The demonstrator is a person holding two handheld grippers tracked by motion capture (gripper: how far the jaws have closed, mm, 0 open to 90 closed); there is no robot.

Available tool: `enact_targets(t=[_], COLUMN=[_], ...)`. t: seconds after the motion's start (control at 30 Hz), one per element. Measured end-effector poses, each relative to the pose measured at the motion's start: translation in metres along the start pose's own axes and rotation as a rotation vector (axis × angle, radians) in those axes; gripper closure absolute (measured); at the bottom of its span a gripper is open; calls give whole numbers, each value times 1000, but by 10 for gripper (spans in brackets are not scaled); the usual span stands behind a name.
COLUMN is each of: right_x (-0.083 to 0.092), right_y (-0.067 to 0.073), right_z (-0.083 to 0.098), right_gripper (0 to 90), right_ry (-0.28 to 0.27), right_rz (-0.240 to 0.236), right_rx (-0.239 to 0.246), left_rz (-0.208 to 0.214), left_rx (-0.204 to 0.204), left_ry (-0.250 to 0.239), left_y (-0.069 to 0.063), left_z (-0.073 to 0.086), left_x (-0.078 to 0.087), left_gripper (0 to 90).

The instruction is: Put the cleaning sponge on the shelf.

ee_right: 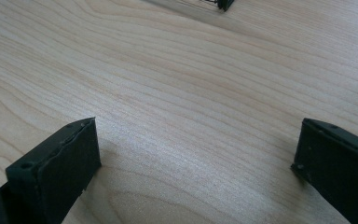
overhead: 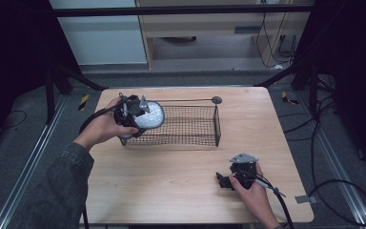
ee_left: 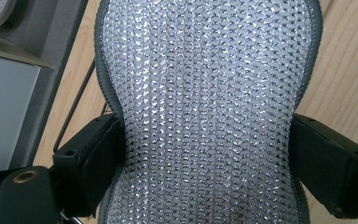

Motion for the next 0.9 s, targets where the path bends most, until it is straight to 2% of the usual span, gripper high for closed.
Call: enact_targets(t=[0.4,0.9], right_x=[0,0], right_y=[0,0], right_z=[0,0], right_gripper=[4,4], right_ry=[-1,-1], right_rz=[-1,1], right_rx=[-2,-3], left_rz=[0,12], left_rx=[-19,-36], left_ry=[-16,3], left_y=[5,10], left_z=[-11,-8], left_x=[-16,-30], left_gripper=[128,137])
Point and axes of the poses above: each handheld gripper's, and its own axes: x roughly backward along the jaws, z roughly out of its underside, y roughly to its left, the point moved 7 cm from there along -x, roughly forward along the jaws, and after that the axes turned 2 degrees about -y, right-handed, at the moved point
